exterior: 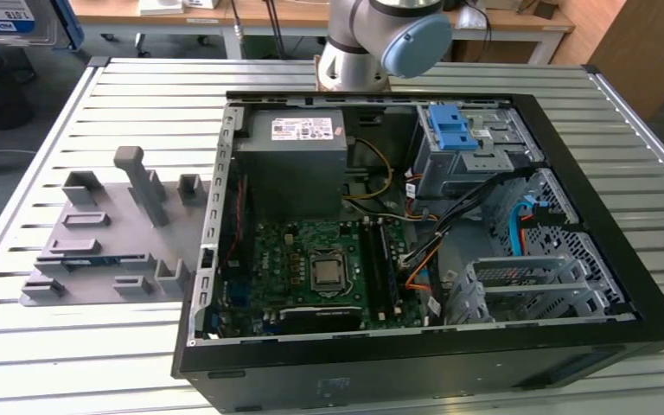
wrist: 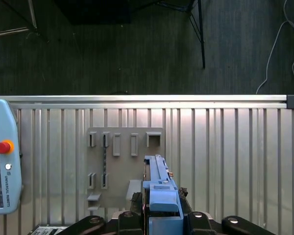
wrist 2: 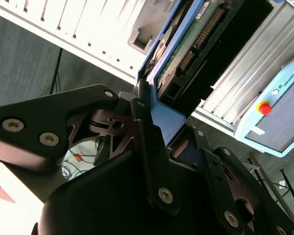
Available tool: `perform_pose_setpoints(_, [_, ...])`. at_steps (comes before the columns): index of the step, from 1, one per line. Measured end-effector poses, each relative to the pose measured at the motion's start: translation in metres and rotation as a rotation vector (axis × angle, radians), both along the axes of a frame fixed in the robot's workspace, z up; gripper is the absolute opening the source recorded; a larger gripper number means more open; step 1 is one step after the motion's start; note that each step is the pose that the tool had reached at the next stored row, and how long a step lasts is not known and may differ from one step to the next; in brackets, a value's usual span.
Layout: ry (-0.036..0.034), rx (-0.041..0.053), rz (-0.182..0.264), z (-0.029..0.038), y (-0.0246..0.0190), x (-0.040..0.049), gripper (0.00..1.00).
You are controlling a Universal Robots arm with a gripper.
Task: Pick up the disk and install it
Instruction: 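Pick up the disk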
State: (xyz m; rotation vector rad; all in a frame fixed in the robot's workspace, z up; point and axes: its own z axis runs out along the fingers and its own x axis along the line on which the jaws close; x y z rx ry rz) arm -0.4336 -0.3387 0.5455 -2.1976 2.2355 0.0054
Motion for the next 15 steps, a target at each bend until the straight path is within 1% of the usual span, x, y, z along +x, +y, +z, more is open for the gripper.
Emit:
perform_pose_setpoints(3, [-0.0001, 0.0000, 0.000, -0.0001, 0.0000, 0.0016, 0.37])
perform_pose_setpoints(12, [0.0000, 0.0000, 0.000, 0.0001, 0.0000, 0.0020, 0.37])
perform_pose_setpoints(15, [0.0002, -0.0001, 0.000, 0.0001, -0.0001, 0.0045, 0.37])
